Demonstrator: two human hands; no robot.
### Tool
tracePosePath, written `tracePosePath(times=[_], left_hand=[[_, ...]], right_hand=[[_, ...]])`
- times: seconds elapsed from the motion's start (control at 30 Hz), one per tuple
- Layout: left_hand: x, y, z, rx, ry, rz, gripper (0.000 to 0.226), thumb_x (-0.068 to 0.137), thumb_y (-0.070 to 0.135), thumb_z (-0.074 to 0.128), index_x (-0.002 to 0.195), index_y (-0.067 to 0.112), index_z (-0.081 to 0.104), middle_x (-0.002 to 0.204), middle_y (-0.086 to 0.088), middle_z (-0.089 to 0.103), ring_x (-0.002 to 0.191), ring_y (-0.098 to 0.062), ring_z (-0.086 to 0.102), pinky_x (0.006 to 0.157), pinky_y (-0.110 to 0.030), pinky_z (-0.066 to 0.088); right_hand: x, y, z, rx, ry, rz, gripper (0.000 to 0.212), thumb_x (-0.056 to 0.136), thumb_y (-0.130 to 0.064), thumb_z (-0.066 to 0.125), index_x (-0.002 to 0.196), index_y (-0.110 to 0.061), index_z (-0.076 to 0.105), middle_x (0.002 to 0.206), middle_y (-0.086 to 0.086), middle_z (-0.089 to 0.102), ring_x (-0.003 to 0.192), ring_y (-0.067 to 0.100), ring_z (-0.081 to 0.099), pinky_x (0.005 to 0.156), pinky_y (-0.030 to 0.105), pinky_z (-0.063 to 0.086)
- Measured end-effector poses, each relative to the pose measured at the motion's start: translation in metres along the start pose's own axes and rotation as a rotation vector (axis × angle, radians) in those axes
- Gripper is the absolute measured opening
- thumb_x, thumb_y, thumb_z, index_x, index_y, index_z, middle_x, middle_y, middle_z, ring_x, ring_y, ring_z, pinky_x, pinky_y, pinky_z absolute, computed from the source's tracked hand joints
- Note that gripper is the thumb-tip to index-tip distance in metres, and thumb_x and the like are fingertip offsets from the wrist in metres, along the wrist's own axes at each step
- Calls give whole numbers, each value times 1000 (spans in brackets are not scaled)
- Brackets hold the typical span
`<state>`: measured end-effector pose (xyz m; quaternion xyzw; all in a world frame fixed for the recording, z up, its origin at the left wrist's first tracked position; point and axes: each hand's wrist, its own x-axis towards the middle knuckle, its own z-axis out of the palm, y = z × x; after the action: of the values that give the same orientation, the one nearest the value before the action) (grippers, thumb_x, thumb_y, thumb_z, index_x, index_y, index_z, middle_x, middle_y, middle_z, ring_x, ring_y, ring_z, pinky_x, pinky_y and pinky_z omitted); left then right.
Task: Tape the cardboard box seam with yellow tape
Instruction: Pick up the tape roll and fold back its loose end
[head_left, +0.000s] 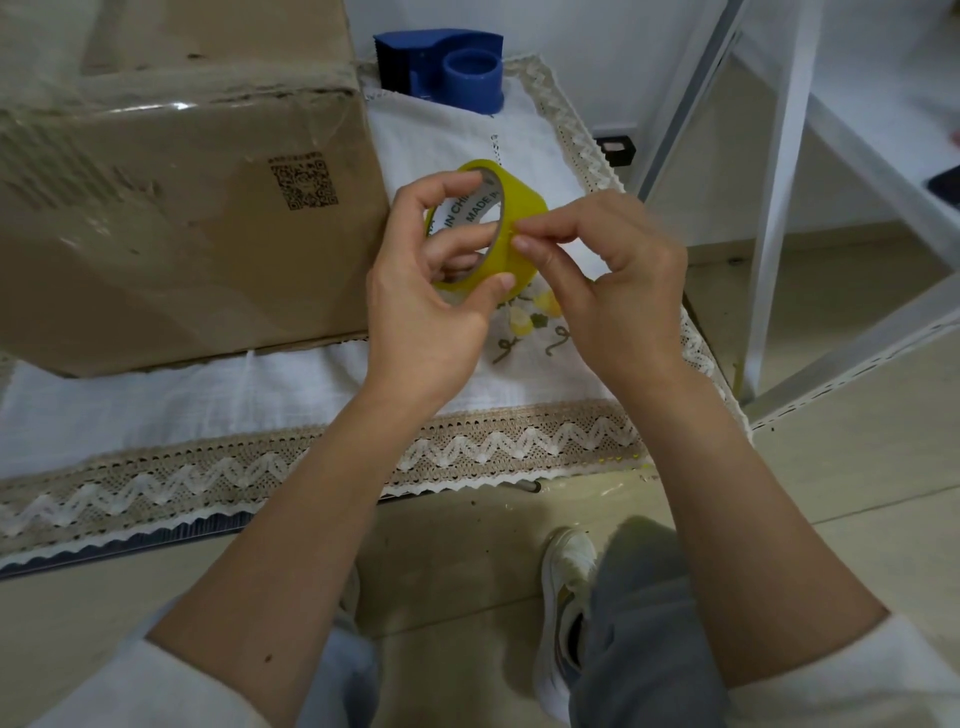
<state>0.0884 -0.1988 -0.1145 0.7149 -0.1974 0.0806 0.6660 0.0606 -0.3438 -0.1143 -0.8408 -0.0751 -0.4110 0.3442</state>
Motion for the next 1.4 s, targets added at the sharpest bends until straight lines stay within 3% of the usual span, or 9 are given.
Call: tracePosePath(times=[0.2, 0.4, 0.53, 0.67, 0.9, 1.0, 1.13, 1.3, 1.4], left_hand=[[-1, 2, 2, -28, 12, -14, 63, 74, -7, 78, 116, 28, 48, 92, 11, 74, 95, -7, 71, 90, -25, 53], [-1, 3, 2, -23, 1, -10, 63, 74, -8, 77, 116, 29, 49, 93, 10, 74, 96, -9, 71, 91, -26, 54], [-1, 4, 1, 26, 0, 16, 64, 73, -7, 78, 116, 32, 49, 92, 15, 73, 96, -6, 70, 90, -25, 53], [-2, 4, 0, 23, -26, 8, 62, 75, -6, 77, 117, 30, 49, 96, 4, 76, 96, -10, 71, 91, -30, 54], [-2, -2, 2, 28, -58, -40, 59, 78, -7, 72, 125, 26, 57, 105, 3, 71, 80, -9, 67, 80, -28, 58], [-2, -4, 3, 32, -56, -51, 52, 80, -2, 72, 120, 30, 61, 106, 10, 69, 84, -9, 66, 86, -38, 59], [-1, -6, 2, -1, -22, -93, 48, 82, 0, 73, 120, 28, 63, 107, 3, 69, 90, -8, 66, 90, -40, 58], [-1, -4, 2, -30, -9, -95, 49, 82, -2, 73, 120, 27, 62, 108, -1, 69, 93, -10, 67, 90, -35, 58], [-1, -2, 1, -62, -12, -89, 48, 81, -6, 74, 118, 23, 63, 103, 3, 69, 88, -4, 67, 86, -27, 57]], right_hand=[[-1, 1, 2, -91, 9, -27, 10, 93, -16, 69, 89, -8, 74, 84, 4, 69, 80, 24, 63, 70, 41, 52], [-2, -2, 7, -179, 4, -54, 16, 97, -16, 60, 91, -5, 70, 86, 8, 65, 78, 26, 61, 67, 42, 50], [-2, -4, 9, -246, -31, -74, 14, 97, -12, 57, 94, -2, 67, 88, 10, 63, 80, 26, 59, 68, 36, 48], [-2, -7, 14, -242, -93, -44, 13, 97, -8, 51, 94, 1, 61, 91, 14, 58, 83, 28, 52, 72, 31, 38], [-1, -8, 15, -278, -110, -75, 10, 95, -6, 53, 92, -1, 62, 88, 13, 59, 79, 30, 53, 72, 43, 43], [-2, -5, 11, -147, -108, 2, 12, 96, -15, 59, 103, -5, 61, 89, 2, 60, 82, 24, 58, 77, 49, 48], [-4, -1, 6, -16, -61, 152, 45, 90, -32, 71, 126, -11, 57, 105, 3, 55, 95, 17, 57, 85, 34, 51], [-6, 4, 12, 92, -26, 233, 31, 83, -28, 78, 112, -17, 74, 99, 3, 57, 94, 17, 57, 84, 38, 52], [-5, 0, 14, 176, 28, 286, 23, 82, -23, 79, 104, -20, 76, 91, -4, 57, 90, 14, 56, 82, 33, 50]])
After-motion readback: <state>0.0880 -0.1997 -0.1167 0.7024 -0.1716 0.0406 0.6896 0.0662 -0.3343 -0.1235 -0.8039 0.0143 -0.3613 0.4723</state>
